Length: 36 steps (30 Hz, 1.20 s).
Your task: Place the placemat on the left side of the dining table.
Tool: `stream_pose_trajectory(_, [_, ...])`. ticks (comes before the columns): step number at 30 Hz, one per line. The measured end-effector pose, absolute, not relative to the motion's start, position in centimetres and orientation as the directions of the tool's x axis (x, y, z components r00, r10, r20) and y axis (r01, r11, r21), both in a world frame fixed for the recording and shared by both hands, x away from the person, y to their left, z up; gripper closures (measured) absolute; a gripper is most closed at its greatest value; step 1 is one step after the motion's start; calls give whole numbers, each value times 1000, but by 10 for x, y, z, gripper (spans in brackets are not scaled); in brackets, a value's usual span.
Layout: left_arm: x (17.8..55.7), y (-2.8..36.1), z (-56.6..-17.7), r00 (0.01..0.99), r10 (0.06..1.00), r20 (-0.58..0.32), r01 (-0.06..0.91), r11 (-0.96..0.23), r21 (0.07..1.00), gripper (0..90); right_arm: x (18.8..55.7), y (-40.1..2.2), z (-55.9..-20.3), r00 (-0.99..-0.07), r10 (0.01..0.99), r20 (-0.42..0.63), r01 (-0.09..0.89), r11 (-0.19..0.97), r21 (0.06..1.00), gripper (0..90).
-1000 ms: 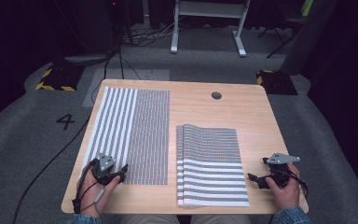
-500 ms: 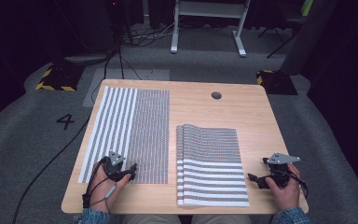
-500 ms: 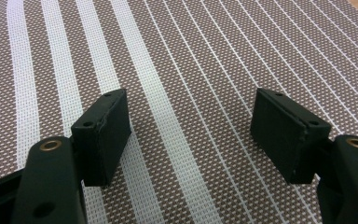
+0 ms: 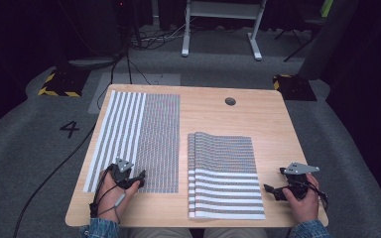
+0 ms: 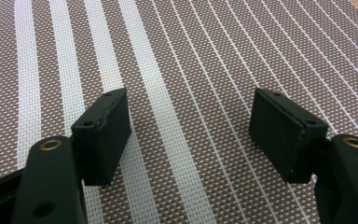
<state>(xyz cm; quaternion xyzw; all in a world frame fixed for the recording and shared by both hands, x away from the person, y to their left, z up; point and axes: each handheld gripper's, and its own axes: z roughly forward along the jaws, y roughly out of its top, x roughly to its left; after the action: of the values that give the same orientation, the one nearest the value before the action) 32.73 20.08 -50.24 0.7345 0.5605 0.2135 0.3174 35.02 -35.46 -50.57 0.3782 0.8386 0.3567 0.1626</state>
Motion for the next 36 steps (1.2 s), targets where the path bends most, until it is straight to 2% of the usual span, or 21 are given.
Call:
stream_pose_trajectory(21, [352,208,-502,232,972,-43,695,-135,706,301,350,-355,-506,-663,748,-7,516,464,720,9])
stream_pose_trajectory(36, [345,204,-502,194,980,-47,703,-106,704,299,348,-355,-506,-662,749,0,520,459,720,9])
